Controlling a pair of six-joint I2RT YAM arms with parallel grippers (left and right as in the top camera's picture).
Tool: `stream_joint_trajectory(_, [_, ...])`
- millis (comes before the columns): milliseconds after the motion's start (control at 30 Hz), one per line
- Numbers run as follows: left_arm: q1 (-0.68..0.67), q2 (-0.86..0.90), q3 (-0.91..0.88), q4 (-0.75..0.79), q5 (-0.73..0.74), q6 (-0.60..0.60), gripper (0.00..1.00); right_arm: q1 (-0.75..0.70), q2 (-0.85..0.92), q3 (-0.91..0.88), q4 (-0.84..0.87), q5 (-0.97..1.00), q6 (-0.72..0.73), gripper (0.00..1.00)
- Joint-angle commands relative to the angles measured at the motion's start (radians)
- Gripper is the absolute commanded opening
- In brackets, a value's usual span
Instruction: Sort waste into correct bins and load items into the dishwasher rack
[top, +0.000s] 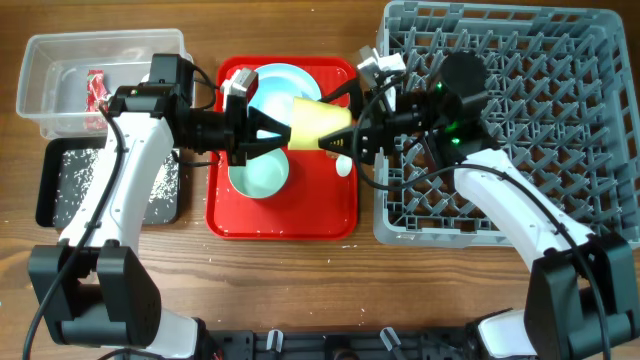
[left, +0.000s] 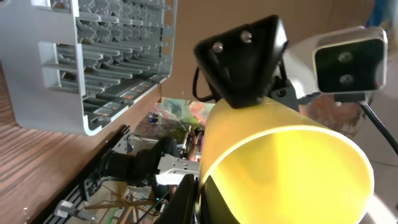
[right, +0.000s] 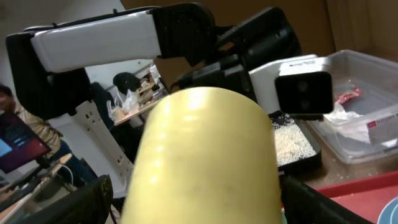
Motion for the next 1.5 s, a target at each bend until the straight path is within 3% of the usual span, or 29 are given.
stream_joint_trajectory(0, [-0.005,-0.011,0.01,-0.001,-0.005,0.024,0.04,0.002,0.009,0.011,0.038,-0.038,0.05,0.88])
stream_joint_trajectory(1467, [-0.005,-0.011,0.01,-0.001,-0.005,0.046,0.04,0.0,0.009,0.011,0.06,-0.043,0.058,0.88])
